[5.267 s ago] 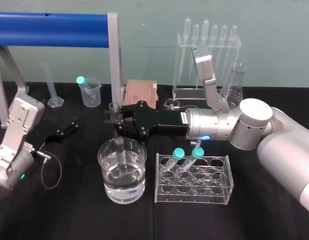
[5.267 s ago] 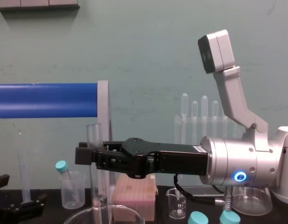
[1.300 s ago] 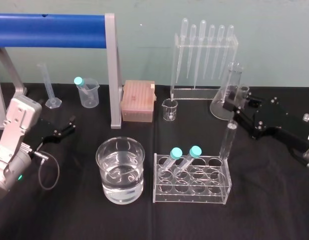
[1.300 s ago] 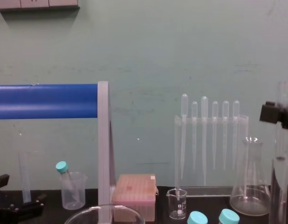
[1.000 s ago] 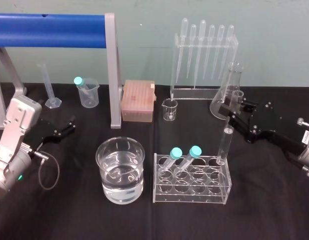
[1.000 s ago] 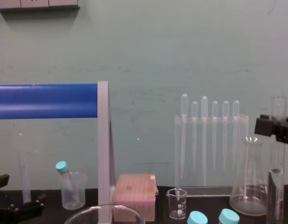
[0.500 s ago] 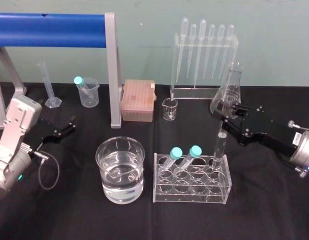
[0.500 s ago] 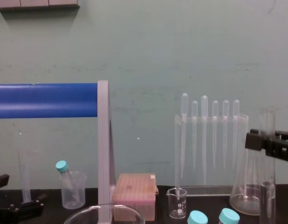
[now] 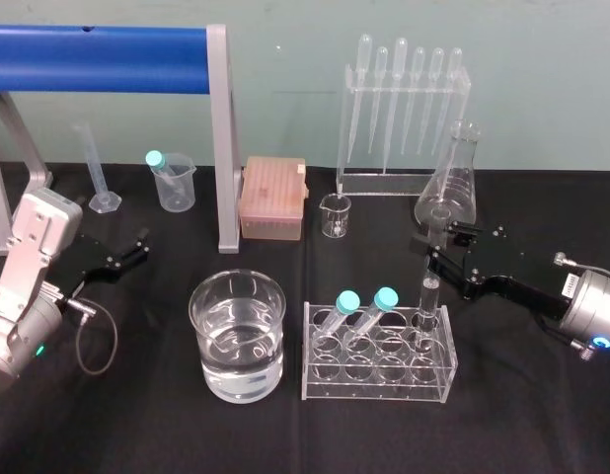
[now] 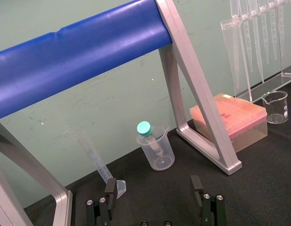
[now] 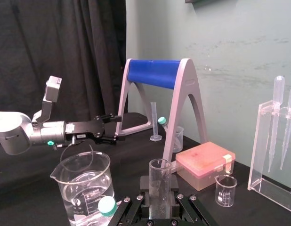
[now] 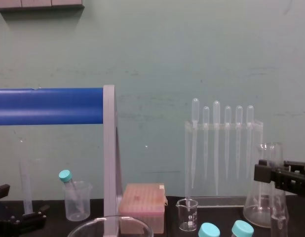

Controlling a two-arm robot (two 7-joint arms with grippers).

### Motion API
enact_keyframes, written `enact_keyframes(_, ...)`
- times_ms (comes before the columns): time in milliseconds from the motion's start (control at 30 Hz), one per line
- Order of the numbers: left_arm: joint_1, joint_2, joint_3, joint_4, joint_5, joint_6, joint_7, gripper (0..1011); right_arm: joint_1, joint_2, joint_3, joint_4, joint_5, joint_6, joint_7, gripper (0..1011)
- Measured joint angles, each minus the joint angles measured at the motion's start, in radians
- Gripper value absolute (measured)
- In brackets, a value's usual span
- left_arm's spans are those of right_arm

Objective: Hold the test tube with one hand and immerse one end into the beaker, then return it to the test tube rack.

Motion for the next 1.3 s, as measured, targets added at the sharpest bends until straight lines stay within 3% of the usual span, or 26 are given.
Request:
enact_keyframes(400, 0.000, 0.000, 0.000, 0.000, 0.000, 0.000, 0.000, 1000, 0.039, -0.020, -0.031, 0.054, -0.011, 0.012, 0.023, 226)
enact_keyframes(1100, 0.000, 0.000, 0.000, 0.000, 0.000, 0.000, 0.000, 1000, 0.036, -0.018, -0.028, 0.051, -0.011, 0.010, 0.022, 226)
enact_keyframes(1233, 0.000, 0.000, 0.000, 0.000, 0.000, 0.000, 0.000, 1000, 0.036, -0.018, -0.027, 0.051, -0.010, 0.009, 0.022, 265)
enact_keyframes(1300, 0.000, 0.000, 0.000, 0.000, 0.000, 0.000, 0.000, 1000, 0.035, -0.018, -0.027, 0.050, -0.010, 0.009, 0.022, 342)
